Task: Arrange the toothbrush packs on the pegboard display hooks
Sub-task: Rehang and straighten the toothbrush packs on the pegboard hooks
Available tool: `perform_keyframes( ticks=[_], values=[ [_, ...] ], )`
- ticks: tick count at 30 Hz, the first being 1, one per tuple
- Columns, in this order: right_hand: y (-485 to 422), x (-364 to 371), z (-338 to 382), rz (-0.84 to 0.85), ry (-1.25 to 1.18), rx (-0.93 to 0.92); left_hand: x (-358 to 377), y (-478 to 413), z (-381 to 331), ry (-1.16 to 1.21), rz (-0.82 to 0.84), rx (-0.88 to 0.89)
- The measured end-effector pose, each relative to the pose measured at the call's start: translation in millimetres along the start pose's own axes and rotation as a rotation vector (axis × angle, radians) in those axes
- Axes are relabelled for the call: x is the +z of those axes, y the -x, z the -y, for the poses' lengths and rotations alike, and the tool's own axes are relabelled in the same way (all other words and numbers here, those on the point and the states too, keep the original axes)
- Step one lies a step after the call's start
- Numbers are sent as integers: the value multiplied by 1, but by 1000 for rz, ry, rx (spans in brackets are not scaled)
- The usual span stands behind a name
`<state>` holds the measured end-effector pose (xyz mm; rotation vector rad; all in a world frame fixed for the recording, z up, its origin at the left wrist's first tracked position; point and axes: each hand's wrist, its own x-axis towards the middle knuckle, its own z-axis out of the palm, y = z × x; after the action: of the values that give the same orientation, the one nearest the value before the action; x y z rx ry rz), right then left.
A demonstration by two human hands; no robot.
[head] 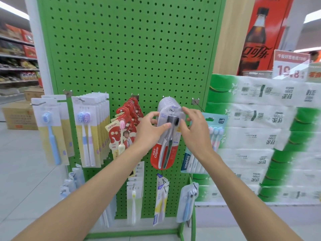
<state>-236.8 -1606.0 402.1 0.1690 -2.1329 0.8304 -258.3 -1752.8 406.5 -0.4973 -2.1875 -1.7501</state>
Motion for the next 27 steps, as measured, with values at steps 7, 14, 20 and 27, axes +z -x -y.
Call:
perform_keyframes(
  ticks=[7,14,20,27],
  values=[
    [-14,-2,1,-1,125,-52,6,2,-3,-87,5,84],
    [-32,-2,1,52,269,-142,-5,-6,-5,-155,52,46],
    [-41,-7,5,102,227,-116,-21,-39,-10,-207,-3,68],
    [-44,-10,6,120,194,-110,-22,-61,-14,-198,199,33]
  ],
)
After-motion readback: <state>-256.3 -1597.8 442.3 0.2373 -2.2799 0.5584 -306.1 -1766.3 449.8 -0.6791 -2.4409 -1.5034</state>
